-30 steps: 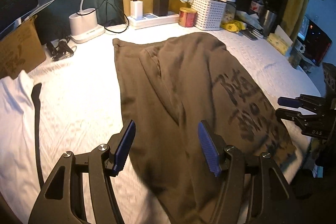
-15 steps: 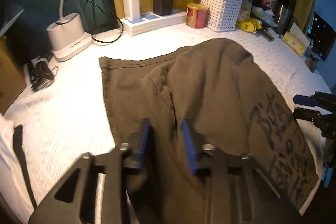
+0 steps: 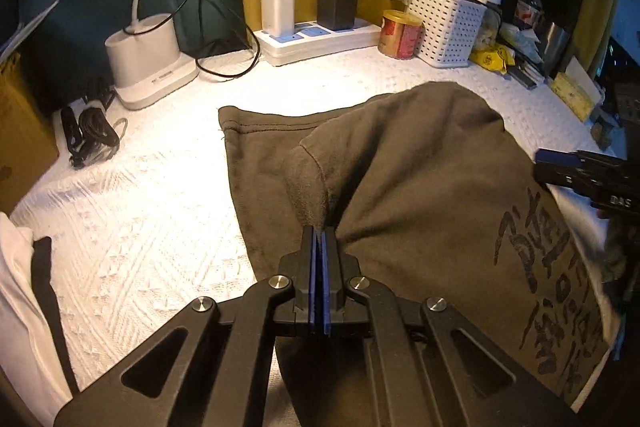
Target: Fold small clothes
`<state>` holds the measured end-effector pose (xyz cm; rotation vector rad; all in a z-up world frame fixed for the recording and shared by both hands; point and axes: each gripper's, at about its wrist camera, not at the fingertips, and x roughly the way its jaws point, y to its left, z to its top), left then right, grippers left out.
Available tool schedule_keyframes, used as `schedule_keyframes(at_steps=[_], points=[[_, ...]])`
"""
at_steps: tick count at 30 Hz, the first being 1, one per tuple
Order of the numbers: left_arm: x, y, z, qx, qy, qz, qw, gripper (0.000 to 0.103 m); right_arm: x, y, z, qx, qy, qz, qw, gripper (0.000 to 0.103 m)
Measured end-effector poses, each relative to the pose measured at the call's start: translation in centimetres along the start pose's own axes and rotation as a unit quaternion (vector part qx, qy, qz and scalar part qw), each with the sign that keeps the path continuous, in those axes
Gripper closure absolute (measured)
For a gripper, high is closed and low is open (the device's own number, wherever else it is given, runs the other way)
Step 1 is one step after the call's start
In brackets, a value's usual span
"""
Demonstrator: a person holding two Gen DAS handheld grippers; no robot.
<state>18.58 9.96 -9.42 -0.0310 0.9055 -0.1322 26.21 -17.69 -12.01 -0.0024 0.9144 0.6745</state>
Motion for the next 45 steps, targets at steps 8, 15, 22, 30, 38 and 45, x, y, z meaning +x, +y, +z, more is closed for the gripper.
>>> schedule_keyframes(at_steps=[8,15,22,30,38,45], points=[[0.1,0.0,0.4,-0.009,0.001,-0.009,0.9999,0.101,4.6,-0.7,3.9,0.056,0.034,0.043,0.997,0.059],[0.3,0.4,0.7,-0.009,0.001,-0.007,0.9999,0.082,5.8,-1.1,5.9,0.067,0.031,0.053,0.996,0.055],[0.6,1.8,1.6,-0.043,-0.01,-0.012,0.9989,0.042,6.3,-0.5,6.7,0.034,0.015,0.018,0.999,0.054],[1.2,2.4,1.8,-0.059,-0.009,-0.006,0.9982,0.021,5.6,-0.5,6.7,0.009,-0.011,-0.002,1.0,0.016],[3.0,3.4,1.7,-0.07,-0.001,-0.001,0.9975,0.02,6.1,-1.2,6.5,0.013,0.006,-0.018,1.0,0.016],[3.5,2.7,1.6,-0.06,-0.01,-0.005,0.9981,0.012,7.0,-0.7,6.1,0.01,0.01,-0.019,1.0,0.016]])
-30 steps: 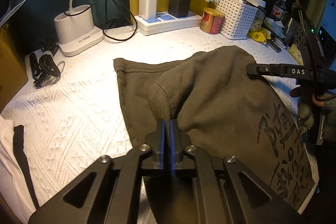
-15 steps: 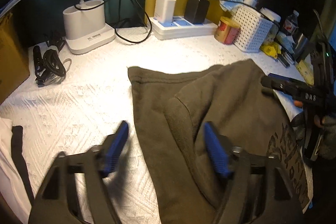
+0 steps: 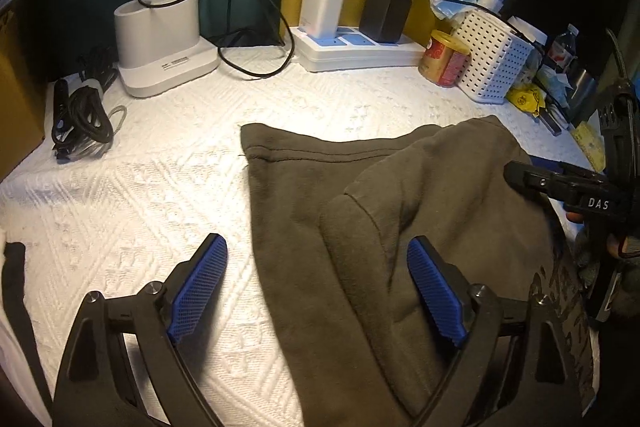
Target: Fold small clothes
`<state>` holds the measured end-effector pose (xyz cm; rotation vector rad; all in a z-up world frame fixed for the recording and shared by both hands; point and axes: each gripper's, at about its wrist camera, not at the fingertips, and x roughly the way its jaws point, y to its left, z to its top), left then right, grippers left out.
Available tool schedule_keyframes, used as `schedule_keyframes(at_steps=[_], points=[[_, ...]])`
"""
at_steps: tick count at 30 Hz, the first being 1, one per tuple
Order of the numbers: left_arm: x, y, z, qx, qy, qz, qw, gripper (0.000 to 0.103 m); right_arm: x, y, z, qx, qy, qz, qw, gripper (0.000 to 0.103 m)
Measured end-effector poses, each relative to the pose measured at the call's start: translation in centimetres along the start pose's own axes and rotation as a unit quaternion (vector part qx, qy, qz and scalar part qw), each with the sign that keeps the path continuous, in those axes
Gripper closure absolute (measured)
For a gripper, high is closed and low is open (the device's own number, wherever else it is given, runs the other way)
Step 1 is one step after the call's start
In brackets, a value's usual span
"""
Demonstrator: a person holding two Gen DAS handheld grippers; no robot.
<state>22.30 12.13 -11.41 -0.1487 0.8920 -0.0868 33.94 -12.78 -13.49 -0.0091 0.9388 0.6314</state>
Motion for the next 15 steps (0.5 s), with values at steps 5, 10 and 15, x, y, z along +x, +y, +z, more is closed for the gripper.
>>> schedule_keyframes(at_steps=[5,10,15], points=[[0.1,-0.8,-0.1,0.002,-0.009,-0.029,0.9995,0.012,0.4,1.8,-0.4,-0.026,0.0,0.001,1.0,0.017],[0.6,-2.8,0.0,0.035,-0.001,-0.044,0.9984,0.013,0.9,2.9,-0.4,-0.052,0.004,-0.004,0.999,0.02],[1.0,-4.8,0.0,0.064,0.007,-0.056,0.9964,0.019,1.0,3.0,-0.4,-0.061,0.001,0.003,0.998,0.045]])
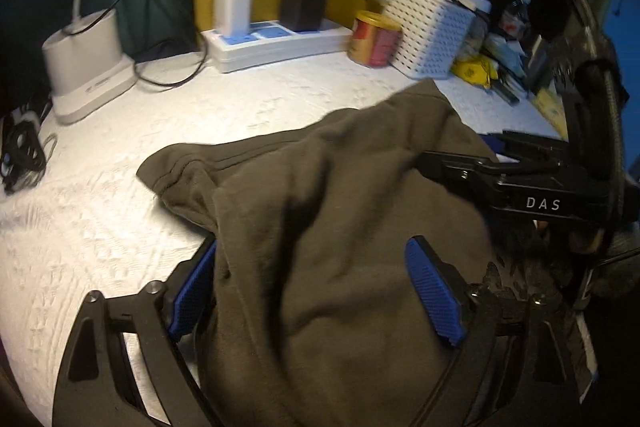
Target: Fold small clothes
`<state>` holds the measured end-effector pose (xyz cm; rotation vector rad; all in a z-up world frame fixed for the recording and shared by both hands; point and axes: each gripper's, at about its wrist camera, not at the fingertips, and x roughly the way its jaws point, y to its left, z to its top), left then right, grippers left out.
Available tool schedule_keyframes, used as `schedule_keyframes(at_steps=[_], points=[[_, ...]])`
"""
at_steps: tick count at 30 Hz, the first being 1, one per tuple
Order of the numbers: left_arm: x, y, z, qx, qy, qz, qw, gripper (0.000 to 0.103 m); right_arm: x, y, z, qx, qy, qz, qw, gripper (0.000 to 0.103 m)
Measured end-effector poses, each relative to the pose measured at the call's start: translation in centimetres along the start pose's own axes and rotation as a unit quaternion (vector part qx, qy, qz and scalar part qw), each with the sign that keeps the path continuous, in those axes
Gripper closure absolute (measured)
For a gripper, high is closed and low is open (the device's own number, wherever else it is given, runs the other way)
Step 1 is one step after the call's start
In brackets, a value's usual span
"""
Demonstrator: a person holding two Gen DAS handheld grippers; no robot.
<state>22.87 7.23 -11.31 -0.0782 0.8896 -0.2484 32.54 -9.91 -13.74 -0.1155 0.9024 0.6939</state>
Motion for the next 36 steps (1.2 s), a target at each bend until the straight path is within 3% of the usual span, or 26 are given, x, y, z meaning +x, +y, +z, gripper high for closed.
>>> schedule_keyframes(at_steps=[2,4,5,8,9,12,36], points=[[0.1,-0.2,0.1,-0.001,0.0,0.002,1.0,0.022,0.2,0.4,0.1,-0.01,0.002,0.002,1.0,0.053],[-0.1,0.0,0.2,-0.011,-0.005,-0.002,0.9999,0.037,0.2,0.7,0.1,-0.016,0.002,0.01,1.0,0.063],[-0.1,0.4,0.2,-0.021,-0.006,-0.012,0.9997,0.052,0.2,0.8,0.1,-0.018,0.003,0.016,1.0,0.068],[-0.2,1.4,0.0,-0.049,-0.013,-0.04,0.9979,0.072,0.0,1.2,0.0,-0.021,0.001,0.021,1.0,0.074],[-0.2,1.9,0.0,-0.063,-0.014,-0.051,0.9966,0.074,0.0,1.3,-0.1,-0.023,-0.001,0.02,1.0,0.074],[-0.4,2.3,-0.2,-0.079,-0.017,-0.063,0.9947,0.077,-0.3,1.3,-0.1,-0.022,-0.006,0.025,0.999,0.076],[-3.7,-1.6,-2.2,-0.055,-0.031,-0.03,0.9976,0.081,-4.7,2.0,-3.0,-0.009,-0.037,0.033,0.999,0.079]])
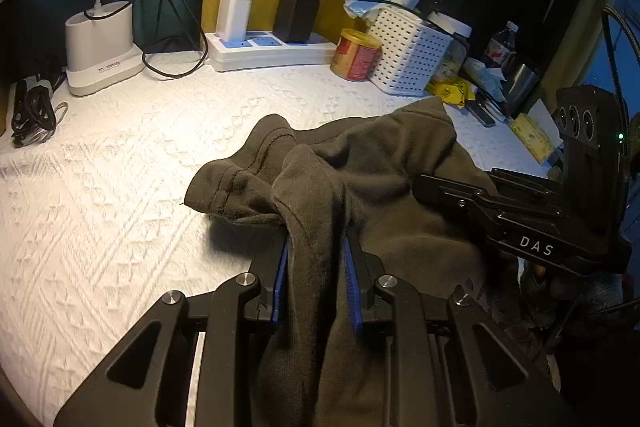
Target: Fold small clothes
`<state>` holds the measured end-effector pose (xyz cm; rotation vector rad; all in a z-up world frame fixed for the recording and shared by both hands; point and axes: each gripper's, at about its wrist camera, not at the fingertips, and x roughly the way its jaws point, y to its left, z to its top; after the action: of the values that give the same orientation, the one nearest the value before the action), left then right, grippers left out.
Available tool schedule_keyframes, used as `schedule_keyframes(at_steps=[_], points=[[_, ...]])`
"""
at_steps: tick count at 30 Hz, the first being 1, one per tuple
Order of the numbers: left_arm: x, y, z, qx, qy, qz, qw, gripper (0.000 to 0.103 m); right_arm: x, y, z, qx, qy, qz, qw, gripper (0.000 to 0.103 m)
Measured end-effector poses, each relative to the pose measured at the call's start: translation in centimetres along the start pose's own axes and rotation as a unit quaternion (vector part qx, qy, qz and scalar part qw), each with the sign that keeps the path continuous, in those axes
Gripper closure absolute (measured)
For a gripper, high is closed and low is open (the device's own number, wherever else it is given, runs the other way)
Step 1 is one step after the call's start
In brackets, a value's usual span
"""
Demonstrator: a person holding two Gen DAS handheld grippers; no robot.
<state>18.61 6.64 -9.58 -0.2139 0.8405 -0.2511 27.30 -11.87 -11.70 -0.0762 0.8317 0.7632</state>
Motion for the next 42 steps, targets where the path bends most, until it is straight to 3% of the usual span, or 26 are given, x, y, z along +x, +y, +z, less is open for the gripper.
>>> schedule_keyframes(at_steps=[10,21,27,35,42], points=[[-2.4,-2.4,-1.1,0.028,-0.024,0.004,0.9993,0.081,-3.1,0.7,-0.9,0.004,-0.022,-0.003,1.0,0.079],[-6.6,-4.7,-1.6,0.055,-0.076,0.016,0.9955,0.082,-8.6,3.5,-1.0,-0.018,-0.076,-0.014,0.997,0.079],[-9.4,-5.9,-2.2,0.07,-0.111,0.023,0.9911,0.082,-11.7,5.4,-1.1,-0.038,-0.106,-0.024,0.993,0.08],[-13.6,-7.6,-3.3,0.086,-0.178,0.036,0.9796,0.082,-16.5,8.1,-1.2,-0.062,-0.152,-0.027,0.986,0.08],[-16.9,-8.6,-3.8,0.102,-0.213,0.037,0.9711,0.082,-20.6,10.8,-1.0,-0.086,-0.193,-0.028,0.977,0.08]])
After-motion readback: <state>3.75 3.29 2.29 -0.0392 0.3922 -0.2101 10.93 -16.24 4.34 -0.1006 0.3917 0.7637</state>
